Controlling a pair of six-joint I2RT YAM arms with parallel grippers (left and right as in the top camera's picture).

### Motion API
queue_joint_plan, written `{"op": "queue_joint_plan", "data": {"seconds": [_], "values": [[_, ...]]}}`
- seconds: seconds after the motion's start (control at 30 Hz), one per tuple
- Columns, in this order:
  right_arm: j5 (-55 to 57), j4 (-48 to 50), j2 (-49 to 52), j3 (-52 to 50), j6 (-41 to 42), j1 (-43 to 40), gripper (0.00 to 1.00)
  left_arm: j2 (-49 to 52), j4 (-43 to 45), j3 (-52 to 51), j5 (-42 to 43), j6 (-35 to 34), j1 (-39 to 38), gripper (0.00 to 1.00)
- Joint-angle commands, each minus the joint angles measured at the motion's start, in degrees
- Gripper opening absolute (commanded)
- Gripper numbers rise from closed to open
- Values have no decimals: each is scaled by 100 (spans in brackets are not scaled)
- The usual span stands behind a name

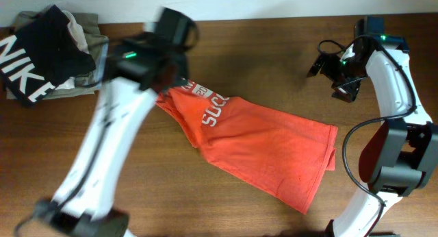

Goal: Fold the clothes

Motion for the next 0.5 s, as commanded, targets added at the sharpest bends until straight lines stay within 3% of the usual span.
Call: {"op": "queue_joint_plan", "data": {"seconds": [0.0, 0.07, 0.2, 0.37, 0.47], "values": [[13, -2, -140, 81, 26, -7, 99, -1174, -20, 479, -446, 28, 531, 0], [13, 376, -140, 81, 46, -7, 99, -1797, -7, 509, -446, 31, 833, 0], [13, 413, -140, 81, 24, -9, 99, -1781, -48, 509, -448, 28, 846, 0], [-33, -614, -170, 81, 24, -4, 100, -1565, -48, 507, -511, 28, 846, 0], [15, -1244, -828, 81, -37, 160, 94, -1355, -20, 507, -625, 4, 1054, 0]]}}
